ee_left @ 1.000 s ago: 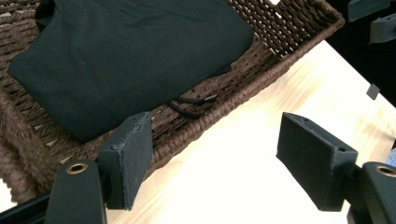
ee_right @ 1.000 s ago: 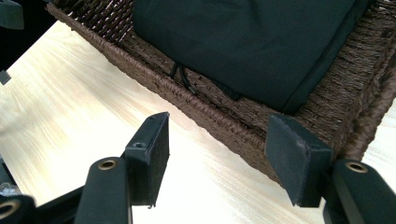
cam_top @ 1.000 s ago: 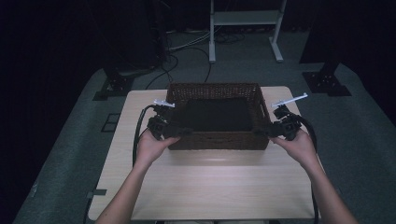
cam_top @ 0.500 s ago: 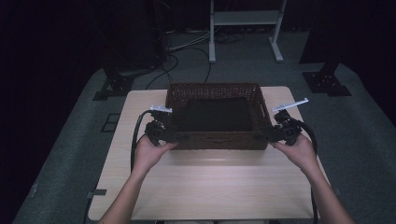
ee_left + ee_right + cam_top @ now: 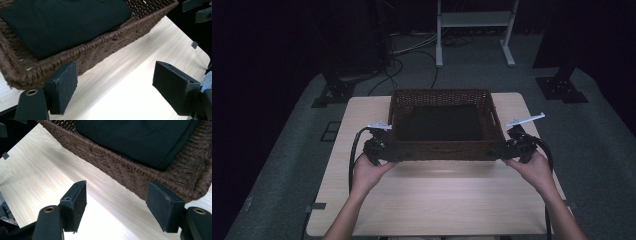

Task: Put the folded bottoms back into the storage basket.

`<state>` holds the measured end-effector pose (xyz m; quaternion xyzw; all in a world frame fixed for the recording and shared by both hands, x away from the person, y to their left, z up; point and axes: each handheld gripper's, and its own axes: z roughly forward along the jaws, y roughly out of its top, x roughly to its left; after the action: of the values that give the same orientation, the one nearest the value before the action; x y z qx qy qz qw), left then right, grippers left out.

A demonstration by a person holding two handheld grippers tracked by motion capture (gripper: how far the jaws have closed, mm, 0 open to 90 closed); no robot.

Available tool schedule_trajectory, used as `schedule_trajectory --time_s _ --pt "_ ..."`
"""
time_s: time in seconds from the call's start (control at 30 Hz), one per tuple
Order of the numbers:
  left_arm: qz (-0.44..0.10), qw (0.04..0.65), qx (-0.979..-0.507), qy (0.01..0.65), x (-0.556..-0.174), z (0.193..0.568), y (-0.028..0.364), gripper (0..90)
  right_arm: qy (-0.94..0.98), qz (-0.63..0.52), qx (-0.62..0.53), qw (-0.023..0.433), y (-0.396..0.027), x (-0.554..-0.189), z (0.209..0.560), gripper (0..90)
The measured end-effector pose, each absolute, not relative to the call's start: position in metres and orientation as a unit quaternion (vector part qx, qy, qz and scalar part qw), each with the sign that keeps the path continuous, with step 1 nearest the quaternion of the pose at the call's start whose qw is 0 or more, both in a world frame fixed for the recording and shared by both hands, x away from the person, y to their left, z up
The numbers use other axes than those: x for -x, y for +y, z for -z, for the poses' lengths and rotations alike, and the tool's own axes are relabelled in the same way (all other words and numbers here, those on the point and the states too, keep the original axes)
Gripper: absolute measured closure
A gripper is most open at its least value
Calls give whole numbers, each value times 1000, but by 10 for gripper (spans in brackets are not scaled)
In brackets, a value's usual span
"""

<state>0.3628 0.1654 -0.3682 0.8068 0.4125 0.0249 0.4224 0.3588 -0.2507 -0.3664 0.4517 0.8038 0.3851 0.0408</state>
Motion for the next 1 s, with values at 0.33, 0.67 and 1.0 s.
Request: schedule_trajectory --time_s 0.33,0.67,1.0 --pt "-24 426 -805 412 -351 377 169 176 798 -390 -458 34 -257 -350 378 316" --pt "-26 433 -804 408 -339 381 172 176 799 -394 -453 35 -255 -341 383 314" --pt "-34 431 -805 407 -326 387 174 150 800 -393 -452 32 -255 -331 392 308"
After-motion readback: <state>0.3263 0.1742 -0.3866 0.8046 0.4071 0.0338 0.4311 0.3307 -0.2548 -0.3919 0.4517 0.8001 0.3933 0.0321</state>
